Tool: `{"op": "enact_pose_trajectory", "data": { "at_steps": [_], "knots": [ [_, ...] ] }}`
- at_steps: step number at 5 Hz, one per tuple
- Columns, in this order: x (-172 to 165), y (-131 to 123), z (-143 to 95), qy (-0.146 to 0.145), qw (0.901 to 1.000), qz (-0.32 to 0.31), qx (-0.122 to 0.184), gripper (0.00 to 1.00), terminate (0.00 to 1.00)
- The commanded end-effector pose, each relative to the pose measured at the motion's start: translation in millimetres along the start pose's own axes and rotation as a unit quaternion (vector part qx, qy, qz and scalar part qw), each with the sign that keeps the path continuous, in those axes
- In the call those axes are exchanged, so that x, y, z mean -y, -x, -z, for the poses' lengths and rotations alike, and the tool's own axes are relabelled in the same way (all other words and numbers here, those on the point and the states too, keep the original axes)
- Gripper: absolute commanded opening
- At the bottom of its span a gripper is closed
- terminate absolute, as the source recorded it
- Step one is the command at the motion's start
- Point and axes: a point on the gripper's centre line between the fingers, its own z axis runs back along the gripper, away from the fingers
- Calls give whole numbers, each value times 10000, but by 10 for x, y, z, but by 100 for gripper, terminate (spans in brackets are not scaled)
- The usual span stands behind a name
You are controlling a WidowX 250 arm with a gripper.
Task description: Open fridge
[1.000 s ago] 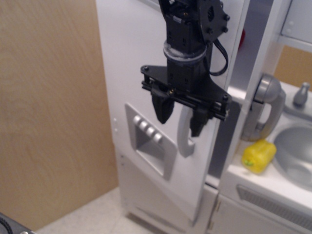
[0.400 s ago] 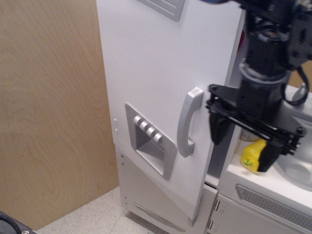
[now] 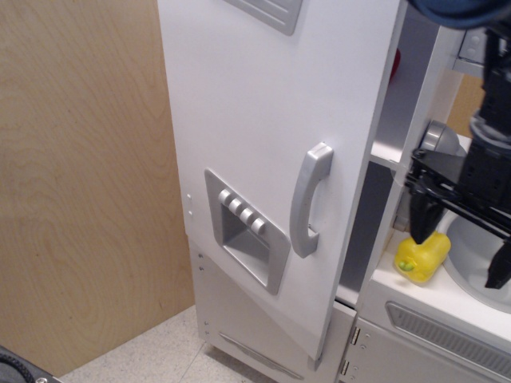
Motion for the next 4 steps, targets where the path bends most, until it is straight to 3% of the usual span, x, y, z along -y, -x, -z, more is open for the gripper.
{"op": "enact_pose_trajectory", "data": {
  "at_steps": [1,2,4],
  "knots": [
    [-172,-338,-304,-292,9970,-107,712,100,0],
    [-331,-313,-318,-820,9932,-150,807,100,0],
    [-502,-31,-350,-1240,9881,-242,875,100,0]
  ]
}}
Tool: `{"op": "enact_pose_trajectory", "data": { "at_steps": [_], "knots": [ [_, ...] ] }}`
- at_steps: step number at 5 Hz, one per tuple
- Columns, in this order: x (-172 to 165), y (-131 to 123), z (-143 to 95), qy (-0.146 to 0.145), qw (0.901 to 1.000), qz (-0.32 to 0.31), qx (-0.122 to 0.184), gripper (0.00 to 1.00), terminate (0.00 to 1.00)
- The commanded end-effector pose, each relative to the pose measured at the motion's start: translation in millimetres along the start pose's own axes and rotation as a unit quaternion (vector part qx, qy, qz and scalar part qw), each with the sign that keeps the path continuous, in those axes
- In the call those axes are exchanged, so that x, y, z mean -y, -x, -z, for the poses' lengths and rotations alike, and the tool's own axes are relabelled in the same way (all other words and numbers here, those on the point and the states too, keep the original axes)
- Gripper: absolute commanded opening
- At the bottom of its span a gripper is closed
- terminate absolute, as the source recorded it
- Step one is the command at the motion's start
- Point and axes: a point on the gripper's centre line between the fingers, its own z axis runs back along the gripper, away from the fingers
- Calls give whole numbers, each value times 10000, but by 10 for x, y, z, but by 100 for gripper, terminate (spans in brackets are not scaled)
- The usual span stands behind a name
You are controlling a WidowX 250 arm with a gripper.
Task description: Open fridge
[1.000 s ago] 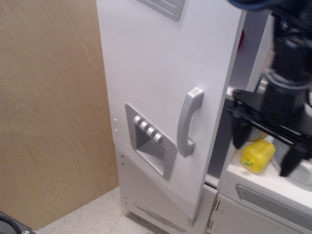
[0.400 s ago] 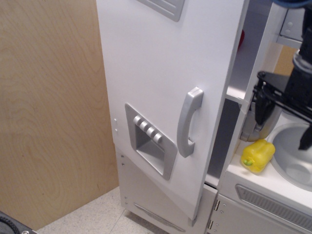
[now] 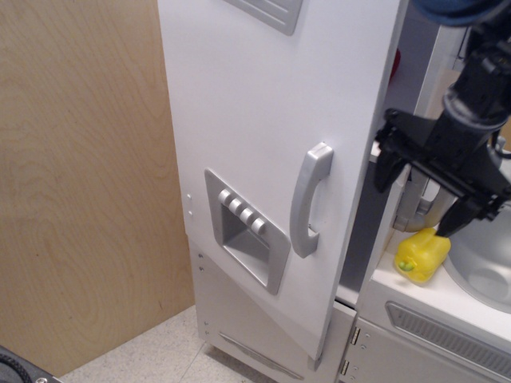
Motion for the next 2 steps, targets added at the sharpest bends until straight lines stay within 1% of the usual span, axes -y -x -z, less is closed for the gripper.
{"op": "enact_pose_trajectory", "data": {
  "at_steps": [1,2],
  "knots": [
    [-231,288,-397,-185,9975,-200,654,100,0],
    [-354,481,-494,-113,9972,-242,695,100,0]
  ]
}}
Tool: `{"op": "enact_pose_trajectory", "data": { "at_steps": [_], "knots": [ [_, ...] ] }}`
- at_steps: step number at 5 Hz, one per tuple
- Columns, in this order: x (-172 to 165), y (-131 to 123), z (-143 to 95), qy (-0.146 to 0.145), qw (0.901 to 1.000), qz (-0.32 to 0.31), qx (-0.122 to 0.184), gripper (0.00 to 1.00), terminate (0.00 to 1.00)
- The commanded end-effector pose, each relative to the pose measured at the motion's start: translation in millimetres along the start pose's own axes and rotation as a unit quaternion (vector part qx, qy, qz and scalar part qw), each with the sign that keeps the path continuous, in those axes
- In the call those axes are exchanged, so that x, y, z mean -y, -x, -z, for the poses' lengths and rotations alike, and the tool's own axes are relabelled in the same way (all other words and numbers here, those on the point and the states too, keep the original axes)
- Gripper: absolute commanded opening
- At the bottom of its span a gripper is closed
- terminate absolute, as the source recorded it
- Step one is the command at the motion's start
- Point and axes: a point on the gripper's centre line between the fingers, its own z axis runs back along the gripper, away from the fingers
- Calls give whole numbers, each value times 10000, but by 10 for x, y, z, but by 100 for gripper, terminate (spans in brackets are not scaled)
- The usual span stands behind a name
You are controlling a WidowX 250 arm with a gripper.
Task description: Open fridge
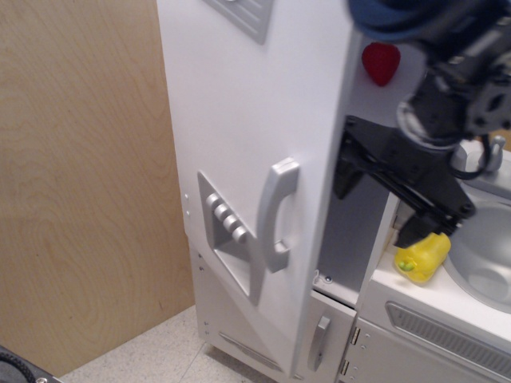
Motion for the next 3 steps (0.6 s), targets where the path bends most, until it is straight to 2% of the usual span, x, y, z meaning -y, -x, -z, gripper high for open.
{"op": "enact_pose_trajectory", "data": {
  "at_steps": [1,2,3],
  "knots": [
    [-350,342,-399,87,9988,-215,429,100,0],
    [-583,514,-396,-31,9972,-427,619,100,0],
    [-816,644,-401,4,9969,-572,537,100,0]
  ]
}}
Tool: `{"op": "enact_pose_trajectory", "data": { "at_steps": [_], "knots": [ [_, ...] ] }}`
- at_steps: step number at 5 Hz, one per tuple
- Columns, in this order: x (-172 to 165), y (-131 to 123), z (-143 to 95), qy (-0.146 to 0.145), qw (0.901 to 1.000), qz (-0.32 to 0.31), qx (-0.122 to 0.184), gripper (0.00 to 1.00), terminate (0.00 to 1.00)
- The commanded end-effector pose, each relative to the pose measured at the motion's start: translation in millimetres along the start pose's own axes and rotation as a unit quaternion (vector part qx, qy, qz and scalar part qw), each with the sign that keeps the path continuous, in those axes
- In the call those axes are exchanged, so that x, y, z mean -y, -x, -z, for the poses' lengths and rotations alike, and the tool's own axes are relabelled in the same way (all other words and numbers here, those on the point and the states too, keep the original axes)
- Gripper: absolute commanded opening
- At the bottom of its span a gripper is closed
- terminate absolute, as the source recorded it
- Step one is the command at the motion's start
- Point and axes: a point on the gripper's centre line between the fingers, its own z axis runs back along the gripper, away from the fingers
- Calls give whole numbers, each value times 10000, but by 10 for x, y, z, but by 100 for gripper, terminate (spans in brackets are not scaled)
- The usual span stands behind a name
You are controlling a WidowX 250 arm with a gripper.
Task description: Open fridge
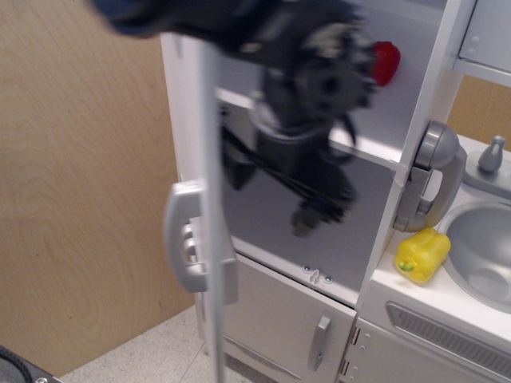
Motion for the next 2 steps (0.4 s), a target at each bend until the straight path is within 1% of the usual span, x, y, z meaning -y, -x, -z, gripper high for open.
{"op": "enact_pose_trajectory", "data": {
  "at_steps": [1,2],
  "knots": [
    [-468,120,-92,-33,9986,-511,107,100,0],
    [-733,156,22,-147,9968,-790,13,100,100]
  ]
}}
